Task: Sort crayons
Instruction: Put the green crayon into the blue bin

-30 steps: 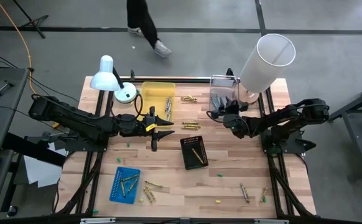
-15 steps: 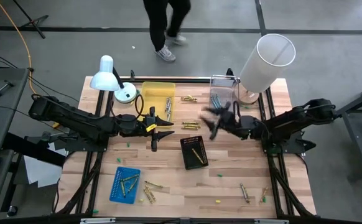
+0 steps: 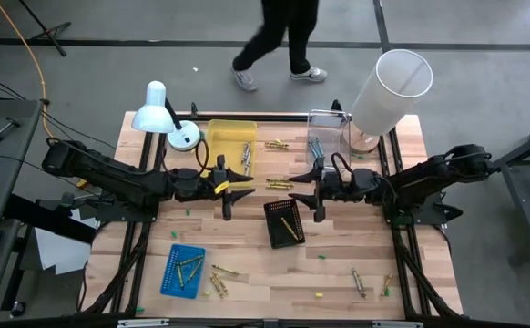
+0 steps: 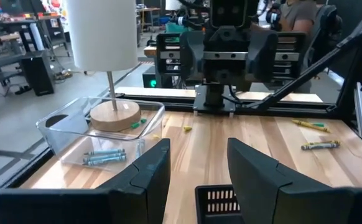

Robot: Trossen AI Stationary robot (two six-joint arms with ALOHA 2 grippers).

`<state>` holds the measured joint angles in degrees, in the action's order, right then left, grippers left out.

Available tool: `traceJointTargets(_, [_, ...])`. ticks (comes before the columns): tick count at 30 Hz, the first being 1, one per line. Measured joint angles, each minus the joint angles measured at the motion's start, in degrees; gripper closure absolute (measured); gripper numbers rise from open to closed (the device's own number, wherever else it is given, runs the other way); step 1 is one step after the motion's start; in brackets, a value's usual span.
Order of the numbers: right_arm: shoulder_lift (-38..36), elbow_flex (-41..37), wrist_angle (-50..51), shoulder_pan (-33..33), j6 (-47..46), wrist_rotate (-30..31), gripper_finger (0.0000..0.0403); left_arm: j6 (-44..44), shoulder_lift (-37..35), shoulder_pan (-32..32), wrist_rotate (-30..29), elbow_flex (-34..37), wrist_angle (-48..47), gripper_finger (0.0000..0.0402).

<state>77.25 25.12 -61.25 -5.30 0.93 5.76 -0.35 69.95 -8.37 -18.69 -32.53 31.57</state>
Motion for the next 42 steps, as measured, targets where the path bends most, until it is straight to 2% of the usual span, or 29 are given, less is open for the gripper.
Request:
traceJointTargets(13, [0.02,0.00,1.02,0.00,-0.69,0.00,0.0199,-0.68,0.00,-0.10,0.92,0.00,-0.33,0.0257])
traceJointTargets(15, [0.02,0.00,0.98,0.00,-0.68,0.00,0.0199,-3.69,0.00,-0.06,5.03,0.00,-0.74,0.0257])
traceJointTargets(19, [0.02,0.00,0.80,0.00,-0.69,0.00,0.0199,-9.69,0.81,-1.21,18.05,-0.02,1.69,0.0257])
traceJointTargets(21, [0.02,0.00,0.66,0.00,-0.67,0.00,0.0199,-9.87,1.55,-3.90,19.70,-1.33,1.75,0.0257])
traceJointTargets(25, [0.02,0.00,0.05,0.00,-0.51,0.00,0.0199,-8.08,3.85,-12.38,17.17,-8.24,-10.00,0.0257])
traceJointTargets(30, [0.02,0.02,-0.36,0.00,-0.48,0.00,0.0199,-7.61,11.80,-23.31,3.66,-22.47,-38.19,0.0257])
traceJointTargets(33, [0.02,0.02,-0.37,0.00,-0.48,0.00,0.0199,-9.18,18.37,-27.57,0.62,-29.47,-49.52,0.0257])
traceJointTargets(37, [0.02,0.02,-1.13,0.00,-0.48,0.00,0.0199,-11.84,26.65,-30.97,0.58,-34.90,-54.98,0.0257])
traceJointTargets(42, [0.02,0.03,-2.19,0.00,-0.48,0.00,0.0199,-13.06,33.98,-33.53,0.51,-37.31,-56.38,0.0257])
